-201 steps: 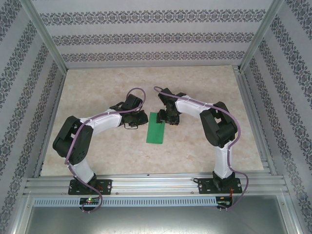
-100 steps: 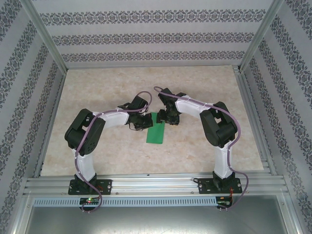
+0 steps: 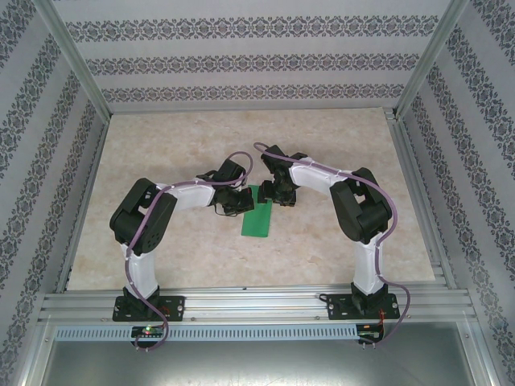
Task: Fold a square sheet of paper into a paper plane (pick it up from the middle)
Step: Hold the square sheet of paper at the center of the table, then fold the square sheet of paper in half at the center of the table.
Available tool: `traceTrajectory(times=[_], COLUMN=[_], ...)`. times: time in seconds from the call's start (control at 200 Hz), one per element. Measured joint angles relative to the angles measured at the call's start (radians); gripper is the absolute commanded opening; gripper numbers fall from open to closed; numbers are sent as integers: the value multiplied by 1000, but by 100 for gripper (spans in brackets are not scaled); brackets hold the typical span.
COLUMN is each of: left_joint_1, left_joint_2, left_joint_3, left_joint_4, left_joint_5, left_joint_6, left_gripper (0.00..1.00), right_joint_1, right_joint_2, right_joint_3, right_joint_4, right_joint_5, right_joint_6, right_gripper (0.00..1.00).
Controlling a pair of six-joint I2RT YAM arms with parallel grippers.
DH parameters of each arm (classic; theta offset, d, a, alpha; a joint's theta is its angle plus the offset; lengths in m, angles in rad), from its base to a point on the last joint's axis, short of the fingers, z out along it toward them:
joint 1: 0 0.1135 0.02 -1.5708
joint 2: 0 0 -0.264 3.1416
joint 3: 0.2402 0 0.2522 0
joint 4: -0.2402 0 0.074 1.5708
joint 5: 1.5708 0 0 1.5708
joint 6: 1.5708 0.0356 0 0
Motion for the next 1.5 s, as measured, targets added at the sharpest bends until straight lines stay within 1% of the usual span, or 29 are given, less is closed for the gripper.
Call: traceTrajectory(times=[0.18,0.27,0.31,0.34,0.385,0.44,0.485,0.59,0.644,0.734,0.964,1.259,1.499], left_joint_1=[0,0,0,0,0,0,0,0,0,0,0,0,0], left_joint_2=[0,0,0,0,0,0,0,0,0,0,0,0,0], left_joint_3=[-9,-9,-9,-9,-10,-10,-10,-10,-10,-10,-10,-10,-11], left_joint_4=[23,25,25,26,26,26,26,26,26,26,26,27,30], left_joint_5=[6,5,6,6,6,6,6,6,6,6,6,6,8], left_joint_6=[0,0,0,0,0,0,2,2,2,2,2,2,2], left_gripper=[0,0,0,0,0,0,0,0,0,0,0,0,0], right_joint_1=[-17,-48,-63,-73,-84,-91,-90,-80,-74,-65,-60,-63,-87], right_joint_2=[-53,-141,-194,-232,-281,-326,-344,-340,-325,-293,-279,-236,-196], right_joint_3=[-43,-105,-137,-161,-198,-245,-282,-364,-394,-414,-446,-489,-546], right_joint_4=[23,63,93,124,181,264,336,489,541,594,667,697,736], right_joint_5=[-1,-6,-23,-42,-82,-134,-187,-289,-331,-374,-422,-445,-455], right_joint_6=[-3,-2,0,4,13,41,55,114,147,175,200,202,200], right_gripper=[74,76,74,71,63,45,36,18,13,11,9,9,10])
